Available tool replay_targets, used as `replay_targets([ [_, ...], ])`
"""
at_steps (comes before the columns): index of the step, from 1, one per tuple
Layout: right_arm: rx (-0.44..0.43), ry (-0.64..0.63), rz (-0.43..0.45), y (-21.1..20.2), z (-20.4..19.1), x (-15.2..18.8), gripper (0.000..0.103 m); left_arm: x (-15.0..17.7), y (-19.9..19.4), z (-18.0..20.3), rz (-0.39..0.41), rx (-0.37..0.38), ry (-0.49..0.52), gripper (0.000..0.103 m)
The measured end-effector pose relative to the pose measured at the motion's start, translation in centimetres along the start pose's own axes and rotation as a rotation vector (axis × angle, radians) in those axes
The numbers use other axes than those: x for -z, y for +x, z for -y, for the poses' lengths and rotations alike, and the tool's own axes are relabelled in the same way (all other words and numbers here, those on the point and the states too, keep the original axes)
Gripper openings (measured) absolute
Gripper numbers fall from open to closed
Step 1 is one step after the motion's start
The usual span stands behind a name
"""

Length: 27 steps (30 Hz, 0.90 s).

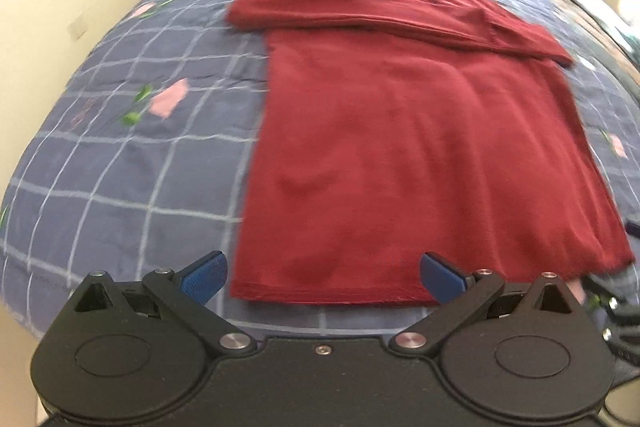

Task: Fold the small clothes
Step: 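Move the right gripper to the sweater hem and grasp it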

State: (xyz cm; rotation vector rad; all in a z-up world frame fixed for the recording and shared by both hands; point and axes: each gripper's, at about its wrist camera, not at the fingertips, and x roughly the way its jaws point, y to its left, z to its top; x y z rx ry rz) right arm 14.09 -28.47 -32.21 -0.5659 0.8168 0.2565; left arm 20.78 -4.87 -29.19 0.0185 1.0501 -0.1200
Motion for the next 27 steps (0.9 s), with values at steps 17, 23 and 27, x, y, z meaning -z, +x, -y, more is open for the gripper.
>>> replay_targets([
  [17,-0.115,0.198,0.074,-0.8,4.1,-3.3,0.014,1.7,1.8,4.5,-0.028,0.052,0.307,0.102],
  [23,-0.168,0.282,0.1,-1.0,6.7,-5.1,0.013,2.1,2.3,6.1,-0.011,0.035,0.354,0.102],
  [27,-0.172,0.294,0.112,-0.7,7.7,-5.7,0.012,1.7,3.4,7.1,-0.008,-0.023,0.376,0.102],
])
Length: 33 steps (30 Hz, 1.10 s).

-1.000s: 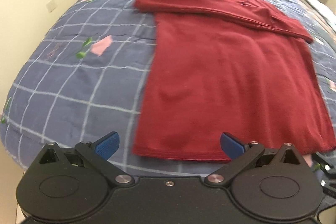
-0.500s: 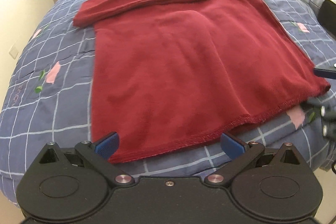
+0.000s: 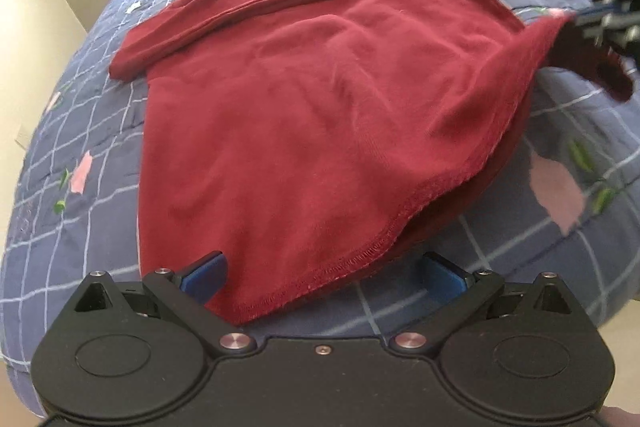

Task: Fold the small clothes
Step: 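Move the right gripper to the sweater hem and grasp it, then grasp the hem with the left gripper while the right gripper holds the hem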

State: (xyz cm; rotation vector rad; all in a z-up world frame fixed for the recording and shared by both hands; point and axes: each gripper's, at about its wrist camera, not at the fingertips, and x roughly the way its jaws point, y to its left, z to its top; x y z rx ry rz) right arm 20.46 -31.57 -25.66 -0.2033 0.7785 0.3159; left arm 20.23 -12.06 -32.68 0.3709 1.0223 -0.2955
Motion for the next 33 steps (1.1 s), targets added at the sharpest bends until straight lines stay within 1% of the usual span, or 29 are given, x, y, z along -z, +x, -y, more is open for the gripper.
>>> replay_targets([
  [4,-0.017,0.015,-0.007,0.2,0.7,-0.2,0.012,-0.3,0.1,-0.7,0.021,-0.049,0.004,0.096],
  [7,-0.029,0.01,-0.019,0.4,0.9,-0.1,0.012,0.0,0.1,-1.6,0.017,-0.091,0.025,0.095],
  [9,-0.038,0.005,-0.034,0.7,0.9,0.2,0.012,0.4,0.0,-2.1,0.025,-0.117,0.043,0.092],
  [10,-0.044,0.002,-0.045,0.8,0.9,0.4,0.012,0.5,-0.2,-2.3,0.032,-0.131,0.054,0.088],
  [11,-0.05,-0.007,-0.06,1.0,0.8,0.8,0.012,0.7,-0.3,-2.6,0.041,-0.144,0.067,0.082],
  [12,-0.056,-0.018,-0.074,1.2,0.7,1.1,0.012,0.8,-0.4,-2.7,0.047,-0.158,0.079,0.077],
  [13,-0.061,-0.035,-0.091,1.4,0.5,1.5,0.013,0.9,-0.4,-2.9,0.049,-0.171,0.091,0.069],
  [14,-0.065,-0.053,-0.112,1.7,0.3,2.0,0.015,1.0,-0.4,-3.1,0.051,-0.179,0.103,0.062],
  [15,-0.065,-0.066,-0.129,1.9,0.2,2.5,0.022,0.9,-0.5,-3.2,0.055,-0.181,0.108,0.059],
  [16,-0.06,-0.082,-0.148,2.2,0.0,3.0,0.033,0.9,-0.6,-3.4,0.061,-0.175,0.113,0.052],
  [17,-0.054,-0.104,-0.168,2.5,-0.2,3.6,0.038,0.8,-0.6,-3.6,0.067,-0.167,0.121,0.049],
  [18,-0.041,-0.133,-0.188,2.8,-0.4,4.2,0.046,0.7,-0.6,-3.6,0.069,-0.162,0.13,0.049],
  [19,-0.026,-0.159,-0.2,3.0,-0.6,4.7,0.049,0.6,-0.6,-3.6,0.071,-0.164,0.14,0.049],
  [21,0.005,-0.207,-0.2,3.2,-0.7,5.5,0.049,0.5,-0.4,-3.6,0.071,-0.168,0.162,0.049],
  [22,0.017,-0.216,-0.193,3.0,-0.7,5.7,0.044,0.5,-0.3,-3.6,0.069,-0.167,0.168,0.05],
  [23,0.023,-0.219,-0.186,2.9,-0.5,5.8,0.036,0.6,-0.2,-3.6,0.067,-0.167,0.176,0.05],
  [24,0.017,-0.219,-0.183,2.7,-0.4,5.7,0.017,0.6,-0.1,-3.7,0.067,-0.165,0.186,0.05],
  [25,0.011,-0.221,-0.177,2.5,-0.2,5.6,0.013,0.7,0.0,-3.6,0.069,-0.163,0.197,0.049],
  [27,0.001,-0.233,-0.169,2.1,0.1,5.3,0.009,0.8,-0.1,-3.5,0.076,-0.144,0.228,0.038],
  [28,-0.007,-0.243,-0.172,1.9,0.2,5.1,0.008,0.9,-0.2,-3.4,0.077,-0.121,0.242,0.02],
  [29,-0.012,-0.251,-0.175,1.7,0.3,5.1,0.007,1.0,-0.4,-3.3,0.079,-0.096,0.256,0.007],
  [33,-0.025,-0.286,-0.187,-0.1,0.3,5.4,0.006,1.0,-1.0,-2.6,0.078,-0.086,0.299,0.006],
])
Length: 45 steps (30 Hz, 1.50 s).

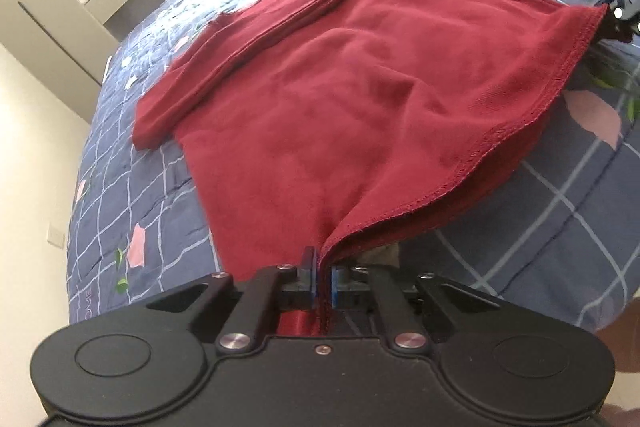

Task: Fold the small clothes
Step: 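Grasp the hem with the left gripper while the right gripper holds the hem, then lift the hem with both grippers and fold it over toward the collar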

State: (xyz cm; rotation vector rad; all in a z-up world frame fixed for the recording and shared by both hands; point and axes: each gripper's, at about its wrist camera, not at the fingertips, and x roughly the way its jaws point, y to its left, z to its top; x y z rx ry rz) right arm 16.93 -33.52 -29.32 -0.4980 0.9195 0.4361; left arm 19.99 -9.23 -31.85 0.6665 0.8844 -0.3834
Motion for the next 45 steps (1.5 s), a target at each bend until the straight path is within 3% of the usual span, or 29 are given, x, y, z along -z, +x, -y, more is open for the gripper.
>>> replay_targets([
  [9,-0.055,0.019,-0.038,-4.5,-1.0,0.6,0.005,0.6,-4.5,-0.4,0.049,0.05,-0.024,0.004],
  [15,-0.124,0.118,-0.103,-6.6,-1.5,2.0,0.006,2.2,-7.7,-0.2,-0.009,0.14,-0.09,0.004],
  [17,-0.114,0.15,-0.091,-6.4,-0.5,1.5,0.006,2.8,-8.3,-0.4,-0.034,0.166,-0.141,0.005],
  [24,-0.055,0.189,0.031,-4.9,3.7,-2.6,0.006,1.8,-7.1,-2.7,-0.052,0.126,-0.304,0.008],
  [28,0.0,0.201,0.121,-2.8,7.7,-6.3,0.006,-1.8,-6.2,-6.7,0.024,0.117,-0.473,0.007],
  [34,0.086,0.158,0.259,2.0,15.2,-13.9,0.007,-10.6,-2.5,-12.9,0.147,0.09,-0.505,0.007],
  [40,0.123,0.137,0.3,8.3,20.6,-19.9,0.007,-18.0,3.6,-19.1,0.115,0.078,-0.567,0.007],
  [45,0.067,0.19,0.267,13.3,23.1,-21.7,0.007,-22.5,9.4,-23.1,0.063,0.065,-0.658,0.008],
])
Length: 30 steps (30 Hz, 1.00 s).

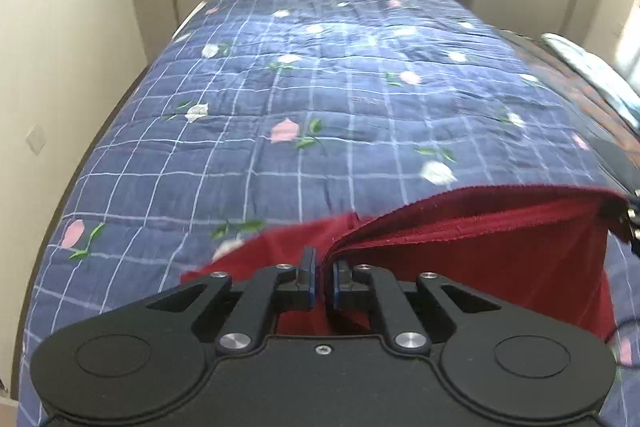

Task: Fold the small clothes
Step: 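Lift the hem with both grippers and fold it over toward the collar, then open both grippers to release the folded hem onto the sweater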

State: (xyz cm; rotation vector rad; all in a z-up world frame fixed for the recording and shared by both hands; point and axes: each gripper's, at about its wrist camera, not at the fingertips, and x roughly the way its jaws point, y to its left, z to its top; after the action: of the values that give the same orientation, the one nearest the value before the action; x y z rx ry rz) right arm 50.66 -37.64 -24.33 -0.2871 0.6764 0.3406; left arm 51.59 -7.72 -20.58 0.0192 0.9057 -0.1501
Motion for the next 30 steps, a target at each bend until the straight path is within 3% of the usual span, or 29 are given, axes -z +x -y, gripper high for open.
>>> replay_targets([
  [4,-0.036,0.022,-0.027,3.3,0.7,0.5,0.008,-2.0,4.2,-0.7,-0.057,-0.035,-0.054,0.009],
  [8,-0.062,0.042,-0.056,5.2,1.0,1.2,0.009,-1.9,7.3,-1.6,-0.104,-0.046,-0.133,0.012],
  [9,-0.066,0.049,-0.064,5.5,1.1,1.3,0.013,-1.8,7.9,-1.9,-0.114,-0.05,-0.151,0.013],
  [11,-0.068,0.076,-0.073,6.1,1.5,1.5,0.035,-1.5,9.2,-2.4,-0.132,-0.055,-0.185,0.017],
  [12,-0.066,0.09,-0.073,6.2,1.8,1.5,0.058,-1.5,9.7,-2.7,-0.137,-0.056,-0.204,0.019],
  [13,-0.065,0.106,-0.067,6.2,2.1,1.6,0.074,-1.3,10.0,-2.9,-0.141,-0.063,-0.224,0.028],
  [15,-0.067,0.138,-0.058,6.0,2.7,1.8,0.085,-1.1,10.3,-3.3,-0.139,-0.062,-0.258,0.047],
  [17,-0.058,0.161,-0.049,5.4,3.2,1.9,0.094,-0.9,9.9,-3.5,-0.118,-0.061,-0.277,0.075],
  [18,-0.053,0.167,-0.042,5.1,3.3,2.0,0.099,-0.8,9.7,-3.7,-0.102,-0.07,-0.284,0.077],
  [25,0.007,0.148,-0.084,4.2,2.6,4.5,0.103,0.3,7.0,-5.0,0.004,-0.107,-0.308,0.096],
  [30,0.146,0.203,-0.129,3.7,3.4,6.9,0.103,3.1,7.7,-5.0,-0.061,-0.22,-0.282,0.097],
])
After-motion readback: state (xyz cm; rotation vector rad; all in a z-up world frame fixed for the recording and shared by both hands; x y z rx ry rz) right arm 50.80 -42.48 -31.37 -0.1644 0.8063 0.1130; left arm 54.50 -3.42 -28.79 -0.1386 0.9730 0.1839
